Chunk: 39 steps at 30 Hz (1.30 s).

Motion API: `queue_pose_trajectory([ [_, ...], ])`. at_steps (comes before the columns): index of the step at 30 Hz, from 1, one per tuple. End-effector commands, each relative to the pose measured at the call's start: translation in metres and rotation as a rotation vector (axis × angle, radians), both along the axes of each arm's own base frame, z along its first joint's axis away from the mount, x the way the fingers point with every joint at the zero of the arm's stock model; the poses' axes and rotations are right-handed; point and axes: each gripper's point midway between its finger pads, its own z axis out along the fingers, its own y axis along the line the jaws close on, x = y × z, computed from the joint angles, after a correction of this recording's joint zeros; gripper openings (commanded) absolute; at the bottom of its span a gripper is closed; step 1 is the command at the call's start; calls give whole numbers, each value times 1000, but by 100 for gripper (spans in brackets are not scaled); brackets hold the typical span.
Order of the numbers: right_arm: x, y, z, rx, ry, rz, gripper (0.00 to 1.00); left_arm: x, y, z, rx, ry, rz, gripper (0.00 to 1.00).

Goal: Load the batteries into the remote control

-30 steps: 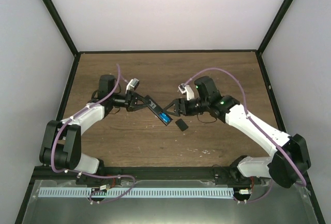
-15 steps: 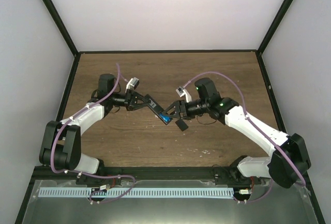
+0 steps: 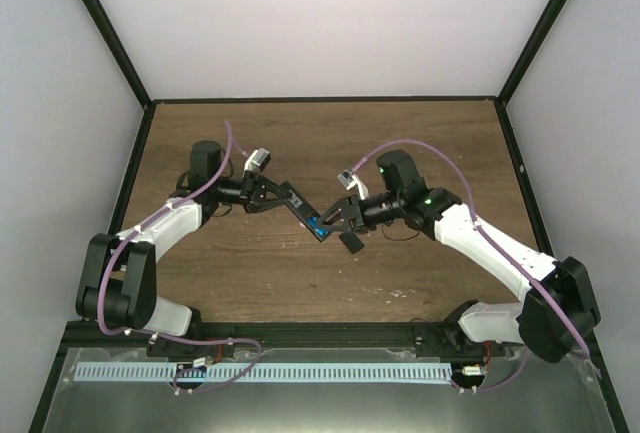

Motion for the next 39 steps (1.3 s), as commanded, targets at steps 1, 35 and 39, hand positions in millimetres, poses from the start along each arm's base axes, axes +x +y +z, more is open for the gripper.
queue_pose_trajectory([
  [1,-7,-1,7,25,-15,44,48,1,-2,21,-23,-72,-4,0],
  [35,-1,-13,14,76,-34,-13,40,-4,0,25,-41,-82,-9,0],
  [39,-1,-12,13,76,-30,-11,39,-4,0,26,-41,-83,-8,0],
])
